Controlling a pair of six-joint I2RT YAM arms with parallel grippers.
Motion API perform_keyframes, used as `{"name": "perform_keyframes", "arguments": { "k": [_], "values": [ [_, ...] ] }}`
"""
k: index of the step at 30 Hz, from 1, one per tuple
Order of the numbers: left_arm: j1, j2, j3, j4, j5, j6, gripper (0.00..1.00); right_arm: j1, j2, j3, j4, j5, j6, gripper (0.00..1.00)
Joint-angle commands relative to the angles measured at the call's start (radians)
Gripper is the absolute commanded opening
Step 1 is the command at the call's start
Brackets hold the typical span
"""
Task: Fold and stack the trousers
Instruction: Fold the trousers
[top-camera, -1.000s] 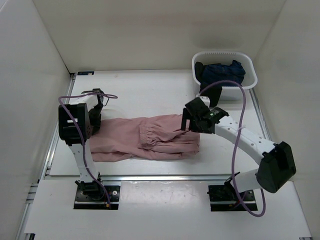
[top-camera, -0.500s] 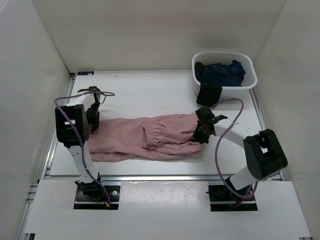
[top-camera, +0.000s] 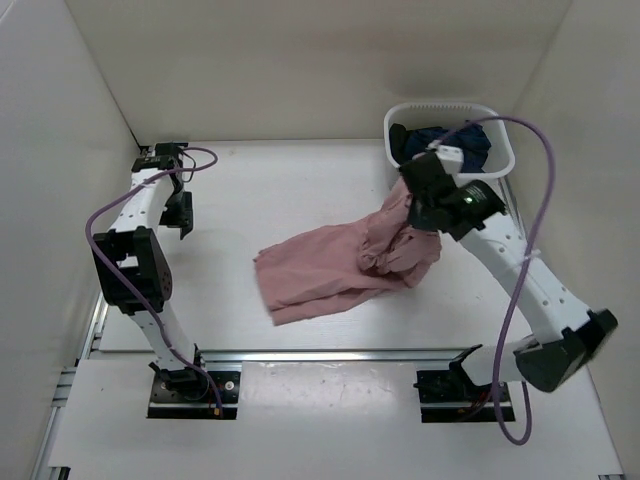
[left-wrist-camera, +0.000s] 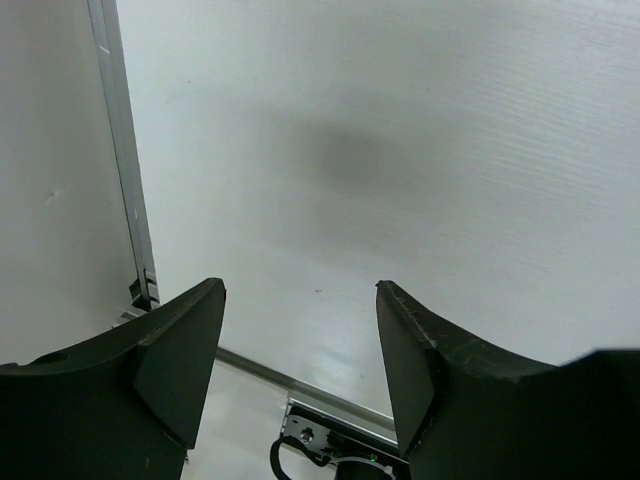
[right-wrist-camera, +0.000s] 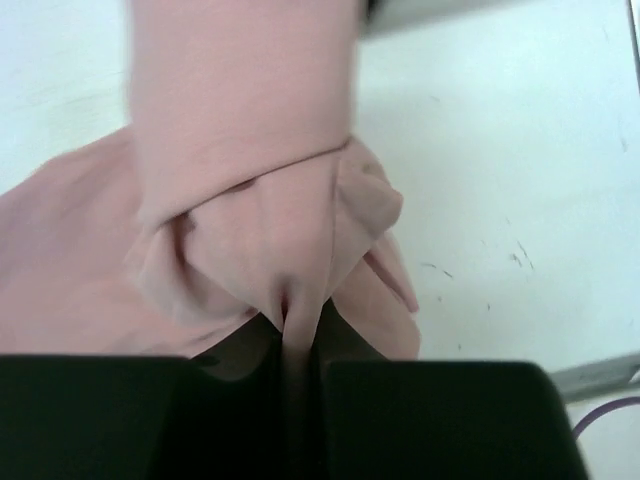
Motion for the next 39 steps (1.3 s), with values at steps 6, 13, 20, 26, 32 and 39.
{"name": "perform_keyframes", "arguments": {
  "k": [6,13,20,26,32,39],
  "values": [
    [0.043,-0.020,-0.026,-0.017,0.021,-0.006,0.73,0.441,0.581,0.568,-0.417,0.144,-0.050,0.00],
    [0.052,-0.030,-0.058,-0.008,0.021,-0.006,0.73,0.575,0.824,0.576,-0.356,-0.005,-0.035,0.00],
    [0.052,-0.030,-0.068,-0.008,0.030,-0.006,0.73,0.629,0.824,0.537,-0.257,-0.079,-0.059,0.02],
    [0.052,-0.030,-0.068,-0.008,0.039,-0.006,0.73,0.629,0.772,0.442,-0.131,-0.239,-0.154,0.79],
    [0.014,-0.060,-0.059,-0.017,0.039,-0.006,0.73,0.638,0.430,0.254,0.133,-0.211,-0.201,0.82],
    [-0.046,-0.071,-0.037,-0.035,0.063,-0.006,0.75,0.581,0.281,-0.169,0.393,-0.284,-0.130,0.24]
  ]
}}
